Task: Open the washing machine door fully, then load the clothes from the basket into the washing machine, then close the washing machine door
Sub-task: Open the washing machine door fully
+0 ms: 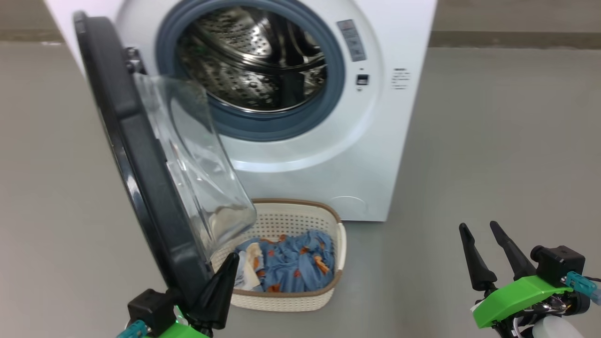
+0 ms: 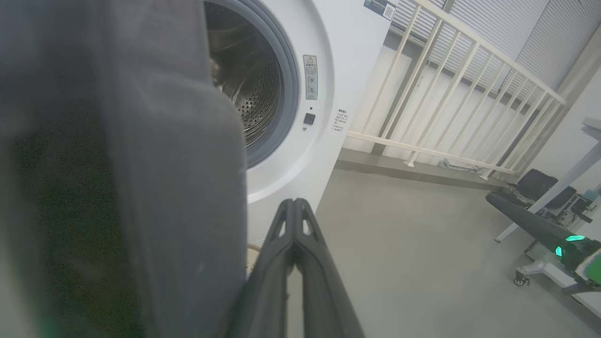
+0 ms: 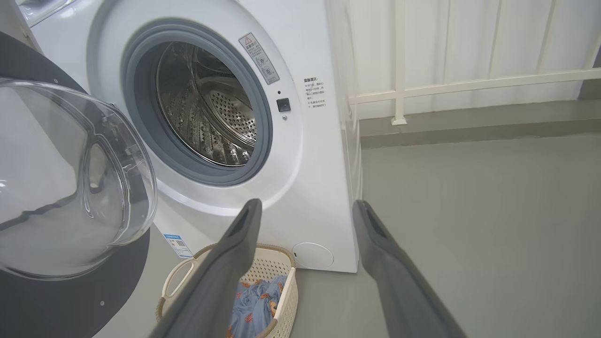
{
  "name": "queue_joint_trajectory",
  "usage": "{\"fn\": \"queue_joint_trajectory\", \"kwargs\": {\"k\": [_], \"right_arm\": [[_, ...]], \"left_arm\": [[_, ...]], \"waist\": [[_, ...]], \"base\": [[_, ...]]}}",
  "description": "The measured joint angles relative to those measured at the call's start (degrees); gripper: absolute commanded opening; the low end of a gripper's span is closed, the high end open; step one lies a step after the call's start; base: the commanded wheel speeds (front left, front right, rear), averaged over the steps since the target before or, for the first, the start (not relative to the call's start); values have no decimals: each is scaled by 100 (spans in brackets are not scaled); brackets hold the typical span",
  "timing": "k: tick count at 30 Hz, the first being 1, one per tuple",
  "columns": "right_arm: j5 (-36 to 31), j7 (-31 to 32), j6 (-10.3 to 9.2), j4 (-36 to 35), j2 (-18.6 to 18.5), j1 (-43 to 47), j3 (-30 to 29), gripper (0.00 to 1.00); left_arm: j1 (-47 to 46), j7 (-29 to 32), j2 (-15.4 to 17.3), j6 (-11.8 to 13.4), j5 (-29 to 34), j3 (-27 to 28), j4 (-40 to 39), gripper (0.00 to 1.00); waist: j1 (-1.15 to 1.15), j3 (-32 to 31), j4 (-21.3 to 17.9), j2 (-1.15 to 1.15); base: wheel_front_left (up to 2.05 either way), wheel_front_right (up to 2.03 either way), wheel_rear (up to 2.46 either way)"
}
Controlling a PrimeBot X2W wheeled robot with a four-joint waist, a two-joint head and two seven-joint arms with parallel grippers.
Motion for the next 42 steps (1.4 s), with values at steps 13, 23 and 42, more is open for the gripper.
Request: {"fn": "queue_joint_trajectory", "kwargs": {"k": [13,23,42], "right_arm": [[8,0,0,30,70,0,-5,100],[7,0,0,35,181,1,-54,100],[-80,0,0,30,338,-159,-224,100]], "left_arm": [[90,145,205,225,-108,172,-144,0],[44,269,450,481,-160,511,-60,0],[-1122,449,1154,417,-280,1029,1321,0]], "waist": [[0,-27,679,0],[0,32,1110,0],[0,498,1771,0]], "base": [[0,0,0],[0,0,0],[0,0,0]]}}
